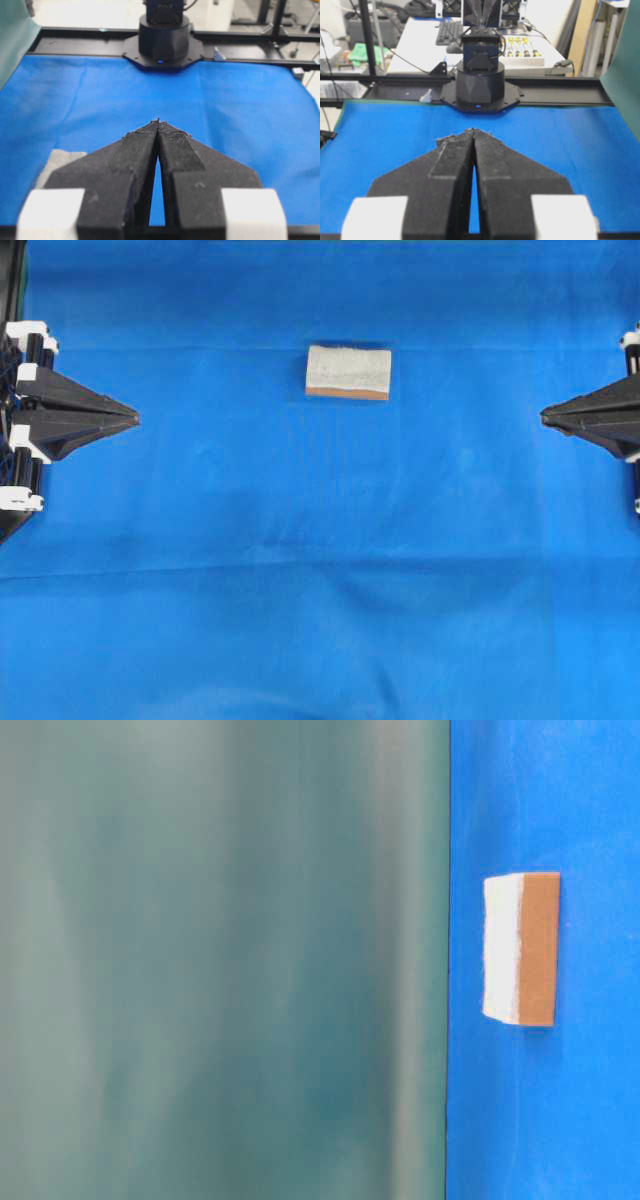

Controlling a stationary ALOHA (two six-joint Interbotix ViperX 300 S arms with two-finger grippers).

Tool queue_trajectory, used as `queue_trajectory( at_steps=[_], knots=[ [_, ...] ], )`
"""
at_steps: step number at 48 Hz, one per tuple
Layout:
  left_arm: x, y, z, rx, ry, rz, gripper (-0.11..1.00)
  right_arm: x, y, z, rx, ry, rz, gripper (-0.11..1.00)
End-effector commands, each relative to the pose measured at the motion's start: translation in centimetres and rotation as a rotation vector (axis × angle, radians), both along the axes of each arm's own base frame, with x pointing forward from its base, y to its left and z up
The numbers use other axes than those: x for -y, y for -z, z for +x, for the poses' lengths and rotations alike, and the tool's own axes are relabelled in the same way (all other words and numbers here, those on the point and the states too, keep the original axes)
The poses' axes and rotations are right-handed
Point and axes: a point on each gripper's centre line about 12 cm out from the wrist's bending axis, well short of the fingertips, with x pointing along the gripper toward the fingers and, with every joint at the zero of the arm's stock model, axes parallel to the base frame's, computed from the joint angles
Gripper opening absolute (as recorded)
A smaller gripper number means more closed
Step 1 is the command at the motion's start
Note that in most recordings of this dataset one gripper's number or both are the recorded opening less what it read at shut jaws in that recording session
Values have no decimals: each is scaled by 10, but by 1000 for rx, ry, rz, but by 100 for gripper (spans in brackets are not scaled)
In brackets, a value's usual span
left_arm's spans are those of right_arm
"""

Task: Hand over the sponge with the left arm and wipe it with the right arm.
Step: 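Move the left gripper toward the sponge on the table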

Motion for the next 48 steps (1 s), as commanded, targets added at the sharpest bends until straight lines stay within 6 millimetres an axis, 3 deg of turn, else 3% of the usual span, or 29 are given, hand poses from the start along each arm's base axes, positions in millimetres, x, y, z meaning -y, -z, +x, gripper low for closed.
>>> queue_trajectory(
  at_steps=[1,12,28,31,43,48],
  knots=[
    [-2,-11,6,12,-11,5,0,0,-9,2,21,2,-2,0],
    [-12,-7,28,-58,-57,42,0,4,-6,12,-43,19,-3,0],
    [-49,27,90,-273,-165,36,3,8,-3,14,-74,37,0,0],
    [-52,33,102,-319,-166,50,13,8,-2,14,-75,37,-1,0],
    [-74,62,146,-493,-177,139,85,8,0,14,-92,37,0,0],
    [-85,80,161,-548,-188,145,94,8,0,14,-98,36,0,0]
  ],
)
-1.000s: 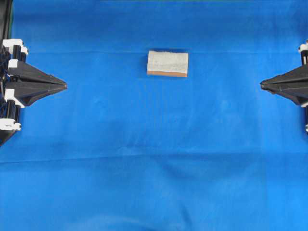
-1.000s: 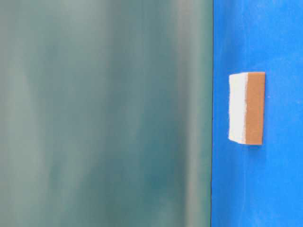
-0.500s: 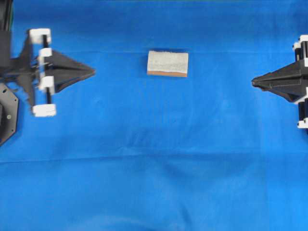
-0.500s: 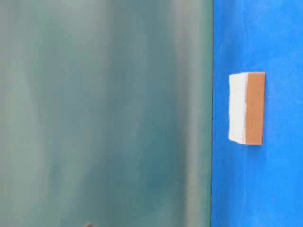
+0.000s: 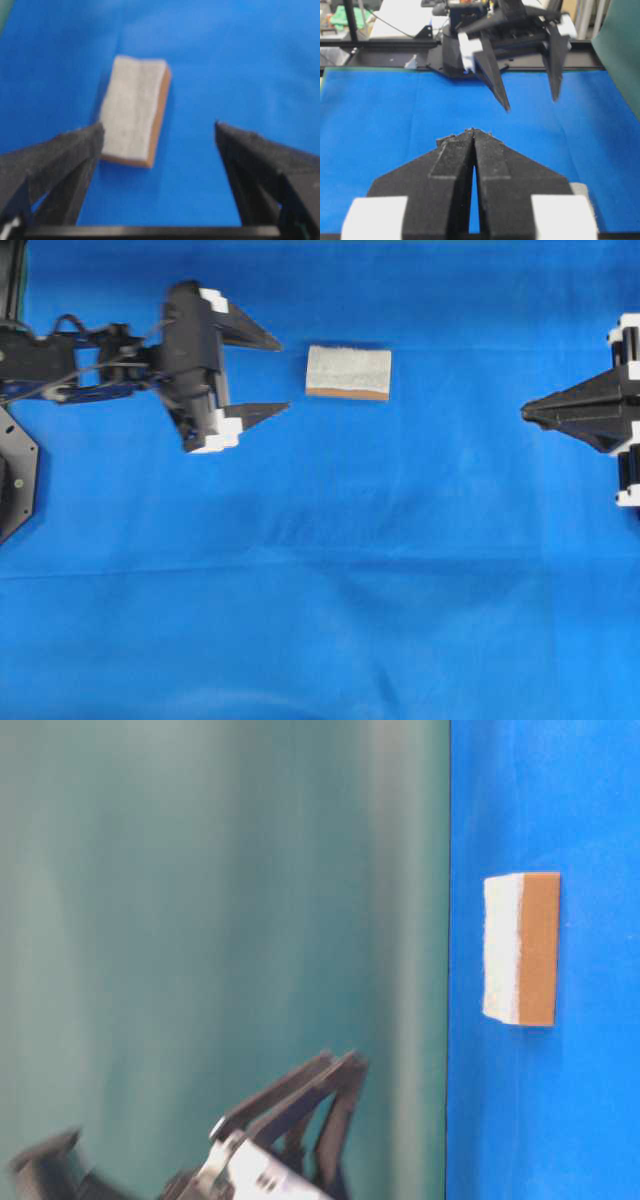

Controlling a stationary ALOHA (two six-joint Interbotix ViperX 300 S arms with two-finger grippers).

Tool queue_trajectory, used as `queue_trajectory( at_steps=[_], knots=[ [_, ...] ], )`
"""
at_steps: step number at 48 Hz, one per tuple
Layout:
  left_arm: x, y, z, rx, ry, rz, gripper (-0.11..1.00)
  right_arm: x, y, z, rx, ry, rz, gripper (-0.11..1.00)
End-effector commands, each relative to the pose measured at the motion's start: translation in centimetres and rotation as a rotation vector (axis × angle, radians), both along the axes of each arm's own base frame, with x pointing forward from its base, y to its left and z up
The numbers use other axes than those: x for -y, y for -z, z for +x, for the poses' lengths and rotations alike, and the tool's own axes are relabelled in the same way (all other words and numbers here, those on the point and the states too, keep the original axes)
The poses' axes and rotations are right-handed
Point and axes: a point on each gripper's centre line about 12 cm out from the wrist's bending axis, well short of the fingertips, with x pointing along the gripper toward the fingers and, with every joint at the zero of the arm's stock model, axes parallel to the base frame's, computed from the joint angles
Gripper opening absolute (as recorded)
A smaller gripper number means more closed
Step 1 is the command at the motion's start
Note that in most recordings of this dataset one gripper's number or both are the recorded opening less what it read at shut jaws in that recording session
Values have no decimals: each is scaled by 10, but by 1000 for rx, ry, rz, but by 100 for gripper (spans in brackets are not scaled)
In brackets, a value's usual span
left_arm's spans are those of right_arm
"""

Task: Hand over the sponge with the left arm and wipe it with the right arm.
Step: 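Move the left gripper toward the sponge on the table, then grasp the white-and-orange sponge with the left gripper and lift it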

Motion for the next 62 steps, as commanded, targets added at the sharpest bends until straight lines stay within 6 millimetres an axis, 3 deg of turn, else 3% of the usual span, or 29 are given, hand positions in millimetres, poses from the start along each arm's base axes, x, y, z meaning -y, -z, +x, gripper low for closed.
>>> queue_trajectory(
  at_steps=[1,14,26,39,56,59,62],
  knots=[
    [-11,5,14,-16,-20,1,94,0,-8,2,15,2,-1,0],
    [-33,57,49,-170,-28,-2,94,0,-6,3,3,2,0,0],
    [-50,84,68,-224,-19,38,94,0,-3,3,-17,2,1,0],
    [-67,102,75,-258,-25,65,94,1,-1,5,-25,2,1,0],
    [-66,107,72,-292,-41,25,94,1,2,6,-35,2,1,0],
    [-65,107,71,-321,-34,21,88,1,2,6,-35,2,1,0],
    [-65,107,70,-341,-32,14,75,1,2,6,-35,2,1,0]
  ],
)
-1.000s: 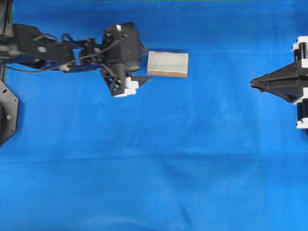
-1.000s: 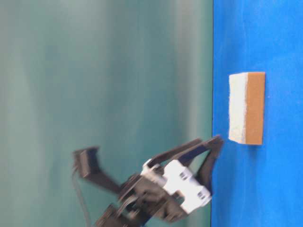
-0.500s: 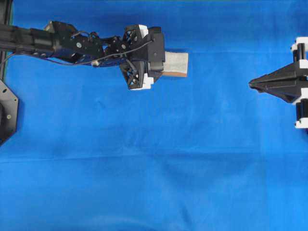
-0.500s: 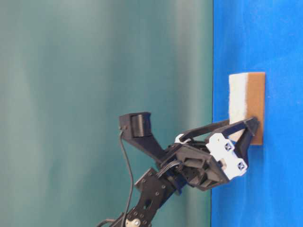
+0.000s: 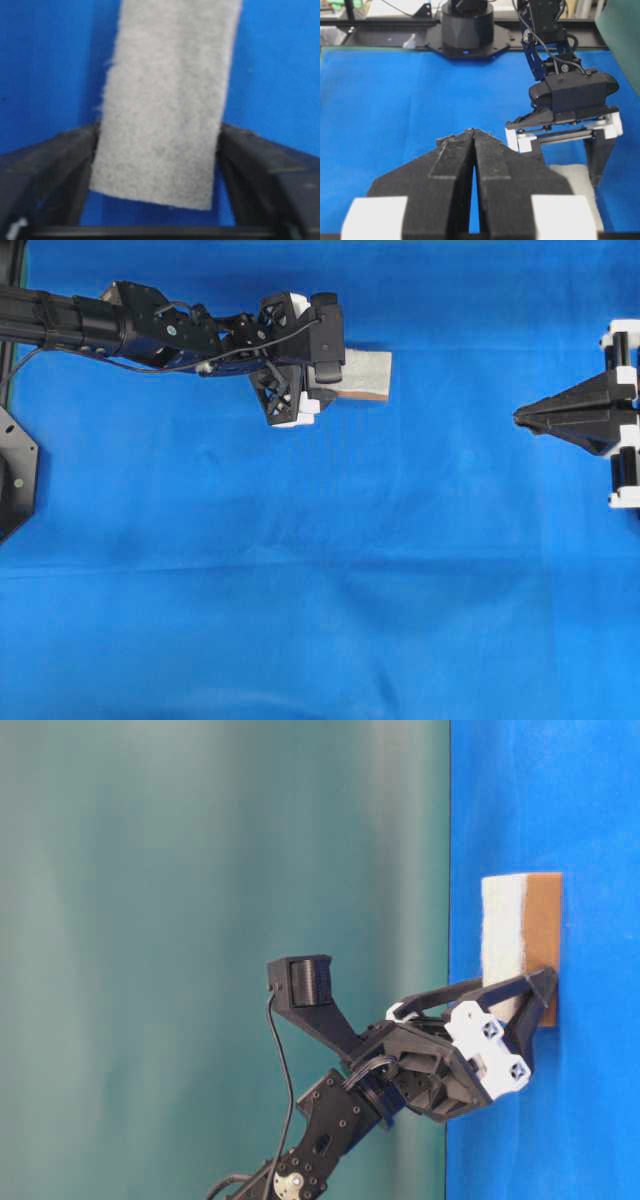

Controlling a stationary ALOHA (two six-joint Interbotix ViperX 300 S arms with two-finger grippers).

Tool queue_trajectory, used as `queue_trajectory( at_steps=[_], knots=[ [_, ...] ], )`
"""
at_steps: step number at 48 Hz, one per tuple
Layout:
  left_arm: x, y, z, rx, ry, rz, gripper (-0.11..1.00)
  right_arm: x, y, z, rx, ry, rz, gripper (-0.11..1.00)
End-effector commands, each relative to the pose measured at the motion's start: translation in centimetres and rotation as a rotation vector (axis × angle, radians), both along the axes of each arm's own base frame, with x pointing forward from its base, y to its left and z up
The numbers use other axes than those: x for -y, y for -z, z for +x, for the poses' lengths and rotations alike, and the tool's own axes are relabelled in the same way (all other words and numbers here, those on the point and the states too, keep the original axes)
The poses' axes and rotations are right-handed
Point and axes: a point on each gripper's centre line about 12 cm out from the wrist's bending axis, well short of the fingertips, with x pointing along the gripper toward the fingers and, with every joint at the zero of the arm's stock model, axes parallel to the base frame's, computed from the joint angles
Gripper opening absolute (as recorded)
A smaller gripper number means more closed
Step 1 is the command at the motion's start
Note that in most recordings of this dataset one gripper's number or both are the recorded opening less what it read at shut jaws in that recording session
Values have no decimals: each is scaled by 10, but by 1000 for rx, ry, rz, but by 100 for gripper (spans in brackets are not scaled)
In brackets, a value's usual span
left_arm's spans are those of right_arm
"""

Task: Hand over the sponge with the left arm and wipe it with the right arm.
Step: 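Grasp the white-and-orange sponge with the left gripper and lift it, then bring the right gripper to the sponge and grasp its free end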

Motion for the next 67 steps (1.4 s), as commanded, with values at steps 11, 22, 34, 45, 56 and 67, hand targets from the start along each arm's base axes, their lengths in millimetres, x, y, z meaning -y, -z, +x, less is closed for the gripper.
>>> queue_trajectory(
  at_steps=[11,22,34,45,56,67],
  knots=[
    [6,-43,1,50,-9,-10,37,0,-7,2,18,1,-2,0],
    [38,-102,-2,124,37,-22,37,1,-9,2,23,4,-2,0],
    [75,-142,-14,173,10,-144,37,3,-11,4,28,14,-3,0],
    [100,-146,-13,180,28,-198,37,4,-10,15,2,15,11,0],
    [101,-145,-14,177,27,-201,37,4,-9,36,-42,12,17,0],
    [101,-146,-14,178,31,-197,37,2,-4,68,-106,-3,5,33]
  ],
)
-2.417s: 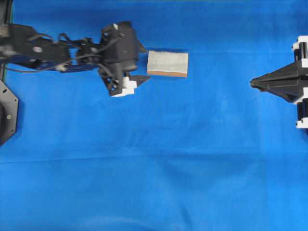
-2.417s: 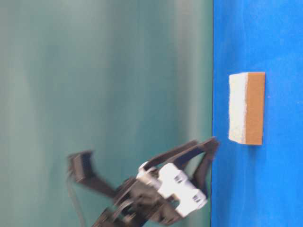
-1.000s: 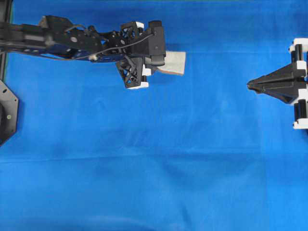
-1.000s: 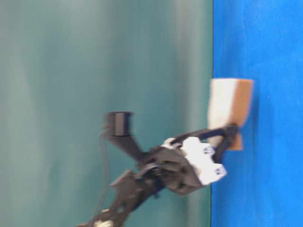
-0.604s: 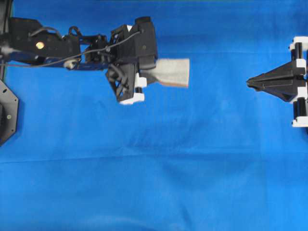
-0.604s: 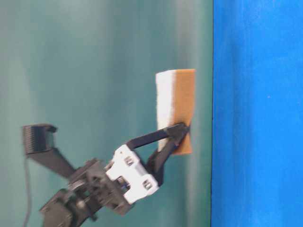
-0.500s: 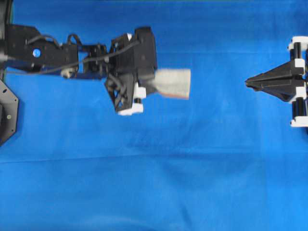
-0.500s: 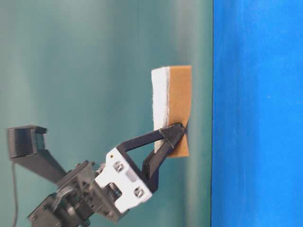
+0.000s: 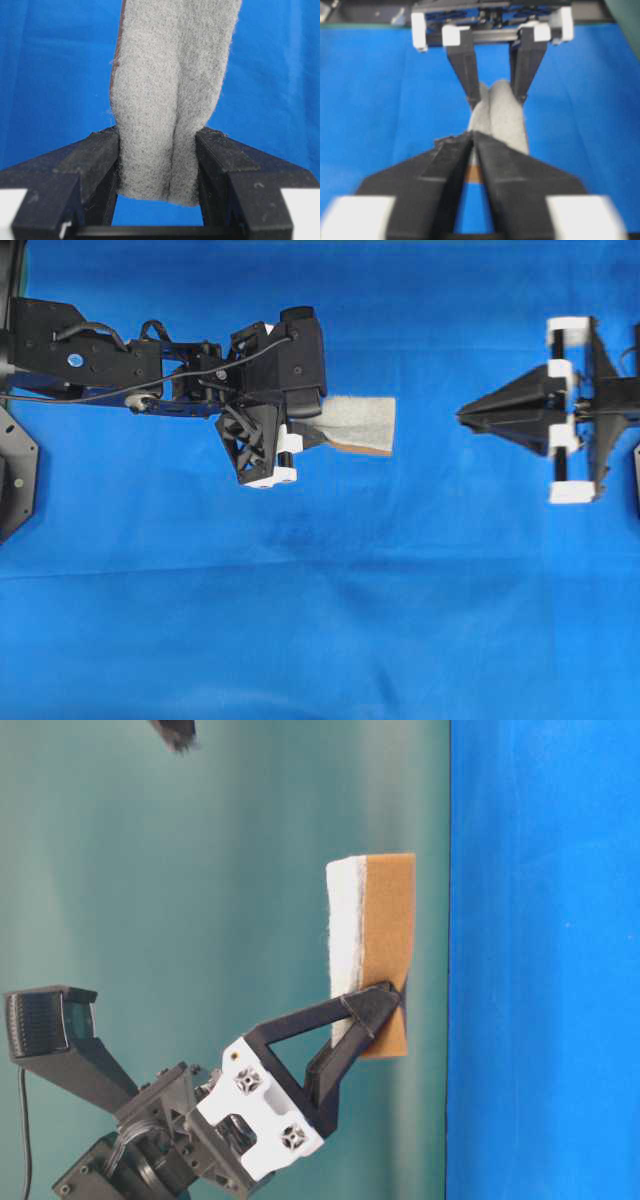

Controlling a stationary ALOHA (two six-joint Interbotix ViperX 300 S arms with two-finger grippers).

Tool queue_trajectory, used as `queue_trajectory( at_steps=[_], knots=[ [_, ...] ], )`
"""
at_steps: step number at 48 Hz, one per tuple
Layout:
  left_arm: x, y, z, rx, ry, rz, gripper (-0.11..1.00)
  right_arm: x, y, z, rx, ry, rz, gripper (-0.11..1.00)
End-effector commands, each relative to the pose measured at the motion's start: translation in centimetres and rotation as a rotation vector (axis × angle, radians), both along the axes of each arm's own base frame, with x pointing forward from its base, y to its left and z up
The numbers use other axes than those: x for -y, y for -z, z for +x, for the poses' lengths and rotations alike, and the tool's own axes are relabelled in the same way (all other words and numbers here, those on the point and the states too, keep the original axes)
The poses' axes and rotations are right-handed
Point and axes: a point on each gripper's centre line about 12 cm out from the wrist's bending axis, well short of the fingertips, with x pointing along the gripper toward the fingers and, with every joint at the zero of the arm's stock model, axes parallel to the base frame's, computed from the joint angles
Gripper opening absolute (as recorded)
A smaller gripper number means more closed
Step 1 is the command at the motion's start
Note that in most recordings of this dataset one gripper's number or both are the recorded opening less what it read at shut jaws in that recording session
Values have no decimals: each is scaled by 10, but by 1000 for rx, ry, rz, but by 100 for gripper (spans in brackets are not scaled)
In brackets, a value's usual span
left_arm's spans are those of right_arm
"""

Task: Hand over the sponge with the left arm and wipe it with the right arm.
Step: 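Bring the right gripper to the sponge and grasp its free end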

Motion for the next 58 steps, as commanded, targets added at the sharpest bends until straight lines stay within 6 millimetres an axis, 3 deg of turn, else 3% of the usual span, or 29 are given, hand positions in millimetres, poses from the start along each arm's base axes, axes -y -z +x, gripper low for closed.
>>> queue_trajectory(
  at_steps=[1,5,9,31,43,58],
  knots=[
    [1,-15,0,41,2,3,37,-3,-5,14,-4,-18,-16,39],
    [1,-15,0,41,2,3,37,-5,1,29,-45,-28,-20,61],
    [1,-15,0,41,2,3,37,-4,6,41,-87,-23,-17,73],
    [6,-14,0,39,17,7,37,21,41,97,-269,37,-3,74],
    [5,-14,0,39,18,11,37,23,61,110,-349,38,2,74],
    [6,-15,0,45,20,11,32,22,61,111,-350,29,-17,74]
  ],
)
